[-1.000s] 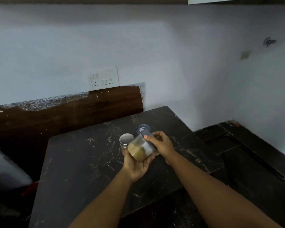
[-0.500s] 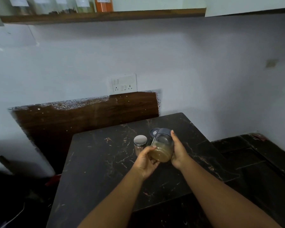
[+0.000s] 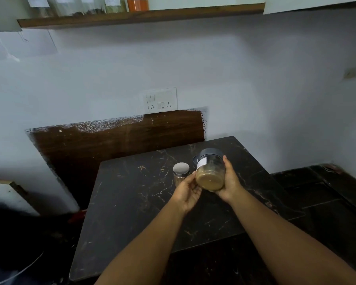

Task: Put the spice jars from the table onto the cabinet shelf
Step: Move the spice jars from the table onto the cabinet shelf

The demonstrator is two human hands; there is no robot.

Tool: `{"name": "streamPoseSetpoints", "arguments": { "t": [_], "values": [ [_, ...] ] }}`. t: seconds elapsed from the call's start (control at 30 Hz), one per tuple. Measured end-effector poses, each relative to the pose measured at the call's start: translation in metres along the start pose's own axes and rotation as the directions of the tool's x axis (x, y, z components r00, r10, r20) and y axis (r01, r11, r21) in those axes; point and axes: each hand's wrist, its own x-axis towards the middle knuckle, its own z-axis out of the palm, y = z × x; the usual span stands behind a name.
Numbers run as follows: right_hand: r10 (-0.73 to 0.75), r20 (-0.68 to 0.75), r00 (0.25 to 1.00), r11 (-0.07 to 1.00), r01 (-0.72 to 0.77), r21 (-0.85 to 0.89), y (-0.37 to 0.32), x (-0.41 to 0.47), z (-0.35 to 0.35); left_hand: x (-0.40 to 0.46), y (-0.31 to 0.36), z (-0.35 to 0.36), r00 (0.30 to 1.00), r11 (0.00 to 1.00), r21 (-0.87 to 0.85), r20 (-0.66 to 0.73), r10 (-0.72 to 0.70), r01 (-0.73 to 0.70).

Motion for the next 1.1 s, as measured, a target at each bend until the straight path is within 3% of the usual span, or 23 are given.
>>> {"name": "streamPoseSetpoints", "arguments": {
  "t": [0.33,0.67,1.1],
  "values": [
    [0.083,-0.053,0.995,0.995,-0.080,0.063,0.002,-0.004,-0.011,-0.005,0.004,0.008,0.995,0.996,0.088,0.097,0.002,-0.011],
    [0.067,-0.094,0.993,0.996,-0.073,-0.060,0.001,-0.010,-0.015,-0.011,0.002,0.017,0.995,0.992,0.124,-0.087,0.045,-0.034],
    [0.055,-0.015,0.998,0.996,-0.056,-0.066,-0.005,-0.023,-0.012,-0.014,0.005,0.018,0.994,0.982,0.178,-0.088,0.072,-0.055]
  ]
}}
